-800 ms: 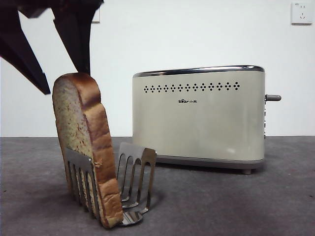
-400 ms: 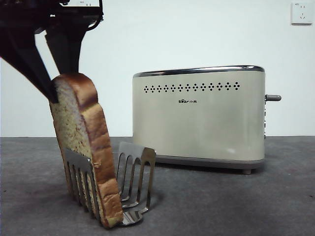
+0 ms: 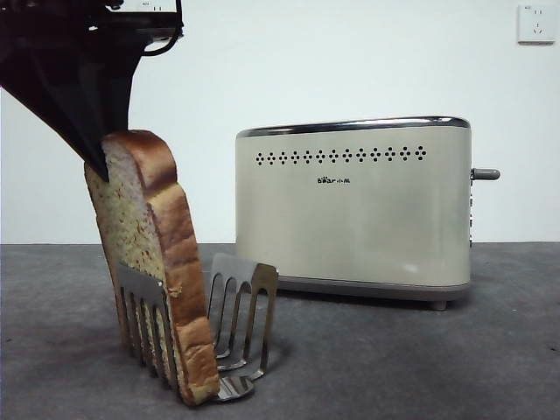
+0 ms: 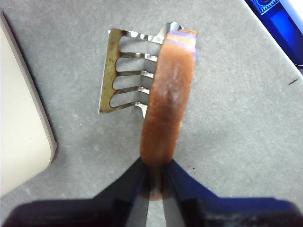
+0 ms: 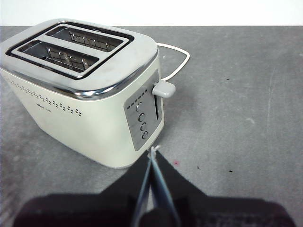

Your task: Pick up a slice of bread from the rack,put the bread on the toaster,press the button

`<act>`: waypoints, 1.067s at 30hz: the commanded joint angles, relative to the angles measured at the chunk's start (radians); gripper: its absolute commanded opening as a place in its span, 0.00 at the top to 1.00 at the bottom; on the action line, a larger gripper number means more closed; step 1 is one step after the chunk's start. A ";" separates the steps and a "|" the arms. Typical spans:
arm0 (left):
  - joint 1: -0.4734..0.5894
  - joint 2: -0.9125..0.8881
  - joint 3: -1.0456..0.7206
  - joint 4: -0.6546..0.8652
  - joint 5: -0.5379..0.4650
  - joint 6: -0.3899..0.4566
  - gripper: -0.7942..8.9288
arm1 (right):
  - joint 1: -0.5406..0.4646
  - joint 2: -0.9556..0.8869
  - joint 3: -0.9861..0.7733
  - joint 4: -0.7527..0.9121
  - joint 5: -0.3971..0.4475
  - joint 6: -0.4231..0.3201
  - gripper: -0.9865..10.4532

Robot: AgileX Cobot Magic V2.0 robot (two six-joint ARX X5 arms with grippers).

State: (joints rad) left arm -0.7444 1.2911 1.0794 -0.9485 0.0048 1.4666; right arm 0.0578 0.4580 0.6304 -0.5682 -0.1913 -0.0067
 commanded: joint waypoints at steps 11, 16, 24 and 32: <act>0.000 -0.051 0.042 0.003 -0.005 0.030 0.92 | 0.000 -0.002 0.006 -0.010 0.001 -0.032 0.91; -0.003 -0.072 0.127 0.002 -0.005 0.040 0.92 | 0.000 0.000 0.006 -0.009 0.001 -0.032 0.91; -0.001 -0.063 0.298 0.041 -0.053 0.064 0.93 | 0.000 0.018 0.006 -0.008 0.000 -0.032 0.91; 0.009 0.006 0.457 0.122 -0.121 -0.130 0.93 | 0.000 0.031 0.006 -0.009 0.000 -0.032 0.91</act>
State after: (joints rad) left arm -0.7376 1.2915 1.5257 -0.8398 -0.1181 1.4330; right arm 0.0578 0.4881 0.6304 -0.5823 -0.1909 -0.0345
